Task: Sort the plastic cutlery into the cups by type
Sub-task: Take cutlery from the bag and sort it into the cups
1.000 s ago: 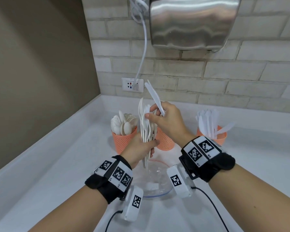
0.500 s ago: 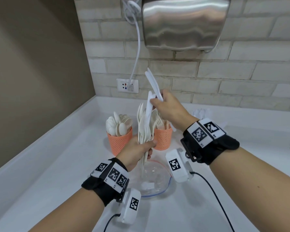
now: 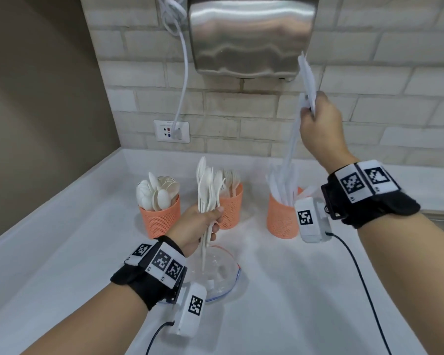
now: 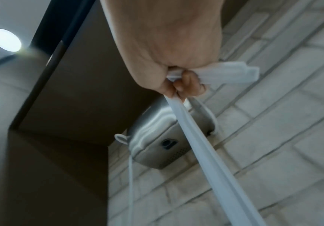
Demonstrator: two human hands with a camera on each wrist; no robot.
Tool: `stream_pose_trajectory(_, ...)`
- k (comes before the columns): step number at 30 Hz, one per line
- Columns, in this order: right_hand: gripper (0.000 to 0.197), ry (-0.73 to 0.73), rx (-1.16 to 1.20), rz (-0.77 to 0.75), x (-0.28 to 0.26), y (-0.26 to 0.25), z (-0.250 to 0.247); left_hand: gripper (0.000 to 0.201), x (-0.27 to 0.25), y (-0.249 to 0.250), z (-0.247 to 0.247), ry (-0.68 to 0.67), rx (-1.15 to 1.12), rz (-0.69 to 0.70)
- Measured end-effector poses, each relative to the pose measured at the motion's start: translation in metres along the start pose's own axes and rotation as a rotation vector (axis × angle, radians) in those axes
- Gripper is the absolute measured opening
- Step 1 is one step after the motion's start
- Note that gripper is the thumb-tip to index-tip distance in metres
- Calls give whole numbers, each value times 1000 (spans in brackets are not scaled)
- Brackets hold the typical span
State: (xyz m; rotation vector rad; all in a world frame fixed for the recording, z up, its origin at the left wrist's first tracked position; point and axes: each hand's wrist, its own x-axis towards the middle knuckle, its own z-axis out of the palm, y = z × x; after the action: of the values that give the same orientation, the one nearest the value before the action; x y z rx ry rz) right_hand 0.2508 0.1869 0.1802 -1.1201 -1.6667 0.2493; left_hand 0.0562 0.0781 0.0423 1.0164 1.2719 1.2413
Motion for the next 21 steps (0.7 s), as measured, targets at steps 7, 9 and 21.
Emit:
stream_pose_trajectory(7,20,-299,-324,104,-42,76,37,12,3,8,14,-36,-64,-1)
stream_pose_trajectory(9,21,-400,-385,132,-51,87,45,10,3,8,14,-42,-73,-3)
stream_pose_trajectory(21,22,-96,324,166,-18,68,38,11,5,17,14,-164,-305,-45)
